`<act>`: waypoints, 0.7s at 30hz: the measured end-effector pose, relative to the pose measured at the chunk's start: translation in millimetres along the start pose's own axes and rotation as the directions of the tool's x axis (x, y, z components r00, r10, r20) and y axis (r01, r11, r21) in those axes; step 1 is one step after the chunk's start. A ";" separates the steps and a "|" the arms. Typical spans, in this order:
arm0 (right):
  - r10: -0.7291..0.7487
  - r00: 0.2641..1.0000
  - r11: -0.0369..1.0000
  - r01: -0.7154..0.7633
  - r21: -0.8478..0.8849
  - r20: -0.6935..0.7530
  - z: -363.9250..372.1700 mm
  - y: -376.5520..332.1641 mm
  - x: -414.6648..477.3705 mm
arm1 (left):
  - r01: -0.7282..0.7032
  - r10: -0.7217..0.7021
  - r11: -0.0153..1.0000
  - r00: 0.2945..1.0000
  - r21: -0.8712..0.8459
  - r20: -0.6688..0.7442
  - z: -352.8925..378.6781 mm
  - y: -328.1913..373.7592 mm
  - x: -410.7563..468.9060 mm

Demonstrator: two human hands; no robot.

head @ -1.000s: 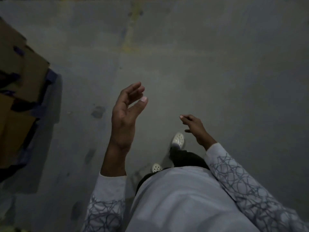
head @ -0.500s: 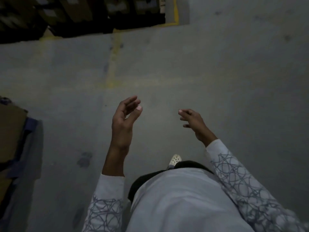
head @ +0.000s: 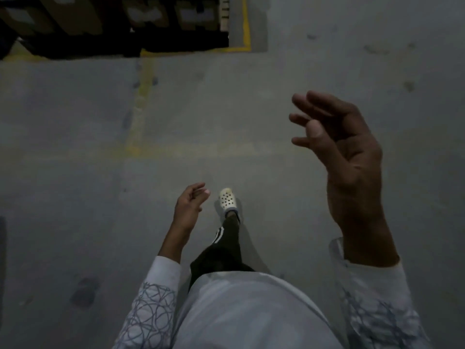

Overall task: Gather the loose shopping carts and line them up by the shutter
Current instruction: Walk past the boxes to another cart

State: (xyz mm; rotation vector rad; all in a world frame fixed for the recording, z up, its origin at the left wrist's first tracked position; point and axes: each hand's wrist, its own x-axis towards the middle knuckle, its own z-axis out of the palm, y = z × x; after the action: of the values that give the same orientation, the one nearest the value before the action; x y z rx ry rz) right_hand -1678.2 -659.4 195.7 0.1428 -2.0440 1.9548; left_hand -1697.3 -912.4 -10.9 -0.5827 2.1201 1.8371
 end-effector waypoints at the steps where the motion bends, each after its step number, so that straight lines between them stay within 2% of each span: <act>1: -0.031 0.999 0.999 0.031 -0.007 -0.007 -2.5 1.1 20.4 | 0.013 -0.013 1.000 1.000 0.004 0.008 5.9 5.3 23.9; 5: -0.097 0.993 0.994 0.093 -0.056 -0.068 -10.3 21.2 111.5 | 0.076 -0.078 0.997 0.994 0.024 0.074 31.1 37.9 128.6; 9: -0.055 0.983 0.996 0.041 -0.082 -0.174 -11.2 45.3 206.6 | 0.040 -0.049 0.997 0.990 0.069 0.131 61.6 110.2 237.5; 15: 0.104 0.951 0.992 -0.119 -0.035 -0.292 -24.6 91.6 323.1 | -0.161 0.144 0.985 0.962 0.057 0.231 114.3 272.4 357.8; 21: 0.342 0.858 0.934 -0.355 0.039 -0.383 -55.0 211.7 430.4 | -0.323 0.301 0.946 0.899 0.018 0.320 163.6 380.1 451.3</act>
State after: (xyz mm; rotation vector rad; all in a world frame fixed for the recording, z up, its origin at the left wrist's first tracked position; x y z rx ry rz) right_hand -2137.3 -531.4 118.1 -0.6174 -1.9289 1.9464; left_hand -2282.4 -762.7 89.8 0.0766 2.1385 1.8511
